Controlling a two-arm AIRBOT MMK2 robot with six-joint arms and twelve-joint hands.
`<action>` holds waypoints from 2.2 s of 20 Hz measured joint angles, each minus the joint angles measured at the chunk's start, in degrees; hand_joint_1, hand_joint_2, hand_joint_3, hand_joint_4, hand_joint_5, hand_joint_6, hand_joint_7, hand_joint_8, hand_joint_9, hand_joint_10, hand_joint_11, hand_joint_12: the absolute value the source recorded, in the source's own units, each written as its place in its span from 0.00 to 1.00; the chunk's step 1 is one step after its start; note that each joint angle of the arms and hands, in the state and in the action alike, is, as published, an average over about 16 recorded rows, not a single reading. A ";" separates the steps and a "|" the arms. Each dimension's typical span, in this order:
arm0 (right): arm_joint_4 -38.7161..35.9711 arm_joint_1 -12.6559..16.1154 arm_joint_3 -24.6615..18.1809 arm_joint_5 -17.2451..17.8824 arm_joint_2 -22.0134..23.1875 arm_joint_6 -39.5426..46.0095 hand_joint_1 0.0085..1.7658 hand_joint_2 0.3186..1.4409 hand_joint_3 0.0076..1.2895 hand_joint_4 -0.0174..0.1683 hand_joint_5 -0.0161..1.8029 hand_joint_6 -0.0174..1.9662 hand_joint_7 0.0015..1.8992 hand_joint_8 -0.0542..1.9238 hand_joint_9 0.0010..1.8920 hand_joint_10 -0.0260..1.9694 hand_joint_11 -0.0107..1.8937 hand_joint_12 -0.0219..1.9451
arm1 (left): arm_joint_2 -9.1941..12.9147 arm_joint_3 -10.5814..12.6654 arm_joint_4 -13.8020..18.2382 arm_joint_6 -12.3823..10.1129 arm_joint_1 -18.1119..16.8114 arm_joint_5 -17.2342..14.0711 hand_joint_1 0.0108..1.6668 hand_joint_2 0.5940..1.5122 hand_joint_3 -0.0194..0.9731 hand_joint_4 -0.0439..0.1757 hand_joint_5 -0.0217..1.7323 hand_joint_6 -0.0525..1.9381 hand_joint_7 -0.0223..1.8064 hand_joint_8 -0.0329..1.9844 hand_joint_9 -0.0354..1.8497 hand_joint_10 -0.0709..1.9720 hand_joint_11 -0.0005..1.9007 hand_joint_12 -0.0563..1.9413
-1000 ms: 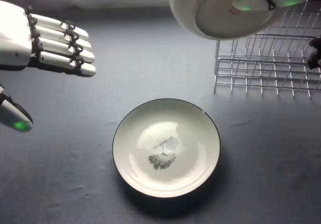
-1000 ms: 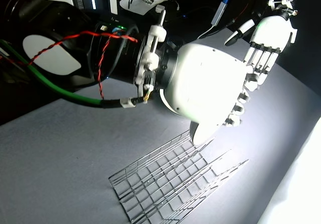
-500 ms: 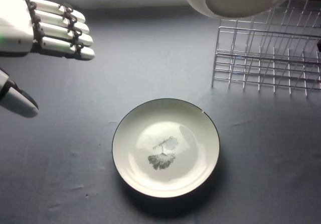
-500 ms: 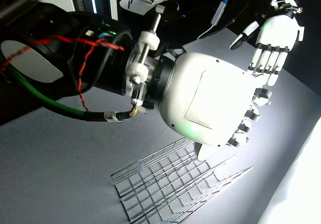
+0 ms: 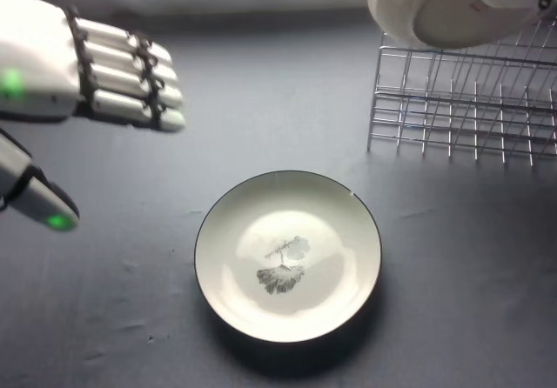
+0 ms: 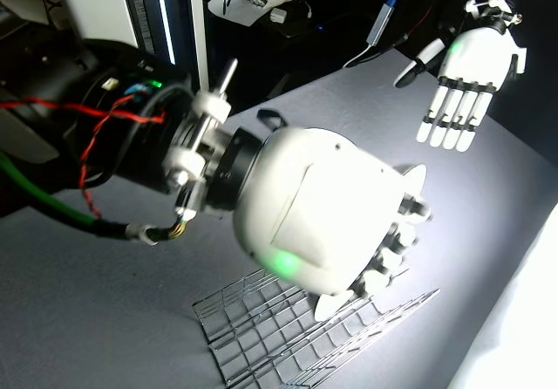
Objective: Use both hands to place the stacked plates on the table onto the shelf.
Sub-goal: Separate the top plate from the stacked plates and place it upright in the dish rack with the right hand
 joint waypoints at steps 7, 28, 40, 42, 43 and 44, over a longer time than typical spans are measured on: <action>-0.26 -5.31 2.65 2.44 0.30 0.33 0.80 0.69 0.00 0.07 0.44 0.64 0.45 0.59 0.41 0.68 0.38 0.82 | -0.46 -4.59 -3.23 0.18 4.19 1.84 0.00 0.48 0.04 0.19 0.06 0.03 0.05 0.02 0.04 0.04 0.01 0.06; -4.71 -15.90 4.50 8.86 0.30 0.58 0.58 0.66 0.01 0.07 0.22 0.36 0.22 0.26 0.19 0.38 0.14 0.59 | -2.86 -10.32 -5.71 0.08 14.86 9.33 0.00 0.49 0.04 0.19 0.07 0.03 0.06 0.02 0.05 0.04 0.01 0.11; -11.61 -11.72 4.42 9.76 0.11 -0.11 0.17 0.35 0.01 0.08 0.02 0.00 0.00 0.03 0.01 0.03 0.02 0.07 | -3.48 -9.14 -6.44 -0.03 16.63 10.28 0.00 0.47 0.04 0.19 0.07 0.03 0.06 0.02 0.04 0.03 0.01 0.08; -12.61 -10.82 4.22 10.13 0.12 -0.22 0.14 0.32 0.01 0.08 0.02 0.00 0.00 0.03 0.01 0.02 0.02 0.05 | -3.60 -8.96 -6.58 -0.03 16.90 10.34 0.00 0.47 0.04 0.19 0.07 0.03 0.06 0.02 0.03 0.02 0.01 0.07; -13.35 -10.41 4.06 10.41 0.12 -0.27 0.13 0.32 0.01 0.08 0.02 0.00 0.00 0.03 0.01 0.02 0.02 0.05 | -3.65 -8.90 -6.64 -0.03 17.02 10.37 0.00 0.47 0.04 0.19 0.07 0.03 0.05 0.02 0.03 0.02 0.01 0.06; -14.28 -10.01 3.87 10.77 0.12 -0.32 0.11 0.32 0.01 0.08 0.02 0.00 0.00 0.03 0.01 0.02 0.02 0.04 | -3.70 -8.84 -6.69 -0.02 17.13 10.39 0.00 0.47 0.04 0.19 0.06 0.03 0.05 0.02 0.02 0.02 0.01 0.05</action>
